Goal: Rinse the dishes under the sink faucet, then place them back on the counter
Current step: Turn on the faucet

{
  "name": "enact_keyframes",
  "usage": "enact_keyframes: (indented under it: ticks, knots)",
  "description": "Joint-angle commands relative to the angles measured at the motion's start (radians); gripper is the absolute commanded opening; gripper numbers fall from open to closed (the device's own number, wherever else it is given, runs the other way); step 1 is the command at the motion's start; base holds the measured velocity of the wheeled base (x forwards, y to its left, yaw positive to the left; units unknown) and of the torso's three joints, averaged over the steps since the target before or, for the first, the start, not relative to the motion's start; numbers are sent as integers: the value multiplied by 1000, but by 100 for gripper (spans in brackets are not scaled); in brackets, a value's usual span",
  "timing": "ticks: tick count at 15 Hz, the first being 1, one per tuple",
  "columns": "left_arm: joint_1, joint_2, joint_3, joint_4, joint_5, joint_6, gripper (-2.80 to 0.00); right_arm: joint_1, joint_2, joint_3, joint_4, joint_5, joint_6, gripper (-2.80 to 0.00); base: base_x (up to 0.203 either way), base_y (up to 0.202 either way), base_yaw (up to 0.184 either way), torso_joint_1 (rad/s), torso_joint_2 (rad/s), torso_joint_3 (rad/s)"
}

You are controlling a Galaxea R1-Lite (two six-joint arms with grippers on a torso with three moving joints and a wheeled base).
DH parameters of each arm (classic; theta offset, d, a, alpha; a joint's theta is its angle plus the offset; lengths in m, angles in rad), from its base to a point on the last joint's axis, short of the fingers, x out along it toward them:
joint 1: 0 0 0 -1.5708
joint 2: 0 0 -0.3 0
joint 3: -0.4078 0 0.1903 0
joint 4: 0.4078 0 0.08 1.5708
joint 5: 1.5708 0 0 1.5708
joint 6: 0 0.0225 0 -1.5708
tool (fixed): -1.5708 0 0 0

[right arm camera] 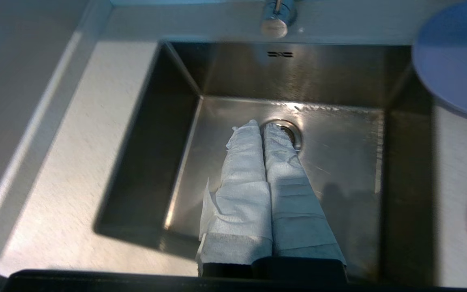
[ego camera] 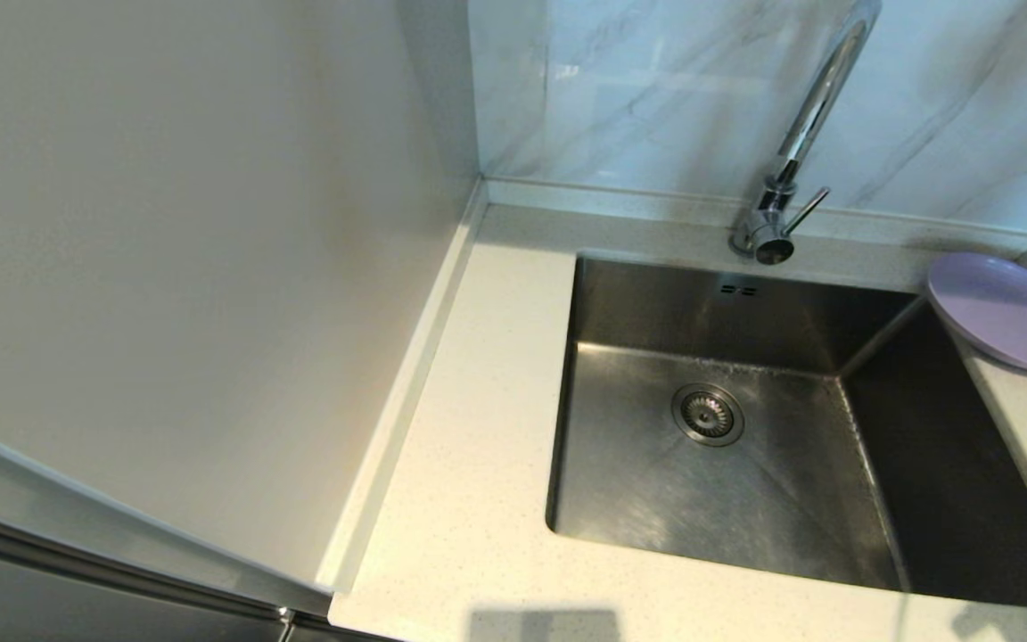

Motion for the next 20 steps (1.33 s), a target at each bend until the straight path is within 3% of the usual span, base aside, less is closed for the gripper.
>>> enact_keyframes:
  ticks: [1, 3, 5, 7, 9, 12, 15, 17, 18, 20]
  knots:
    - [0, 0, 0, 0, 0, 0, -280, -1, 175, -42, -153, 33, 161, -280, 0, 0, 0, 0, 0, 0]
    - [0, 0, 0, 0, -1, 0, -280, -42, 253, -44, -301, 117, 370, -280, 0, 0, 0, 0, 0, 0]
    - [0, 0, 0, 0, 0, 0, -280, -176, 336, -25, -425, 334, 519, -280, 0, 0, 0, 0, 0, 0]
    - [0, 0, 0, 0, 0, 0, -280, -260, 434, 16, -694, 523, 714, -280, 0, 0, 0, 0, 0, 0]
    - [0, 0, 0, 0, 0, 0, -280, -302, 558, 65, -953, 613, 798, -280, 0, 0, 0, 0, 0, 0]
    - [0, 0, 0, 0, 0, 0, -280, -322, 741, 71, -1214, 651, 841, -280, 0, 0, 0, 0, 0, 0]
    - [0, 0, 0, 0, 0, 0, -280, -319, 874, -48, -1258, 654, 849, -280, 0, 0, 0, 0, 0, 0]
    - [0, 0, 0, 0, 0, 0, -280, -309, 892, -99, -1232, 633, 832, -280, 0, 0, 0, 0, 0, 0]
    - [0, 0, 0, 0, 0, 0, -280, -296, 892, -120, -1176, 610, 782, -280, 0, 0, 0, 0, 0, 0]
    - [0, 0, 0, 0, 0, 0, -280, -235, 896, -188, -1015, 429, 626, -280, 0, 0, 0, 0, 0, 0]
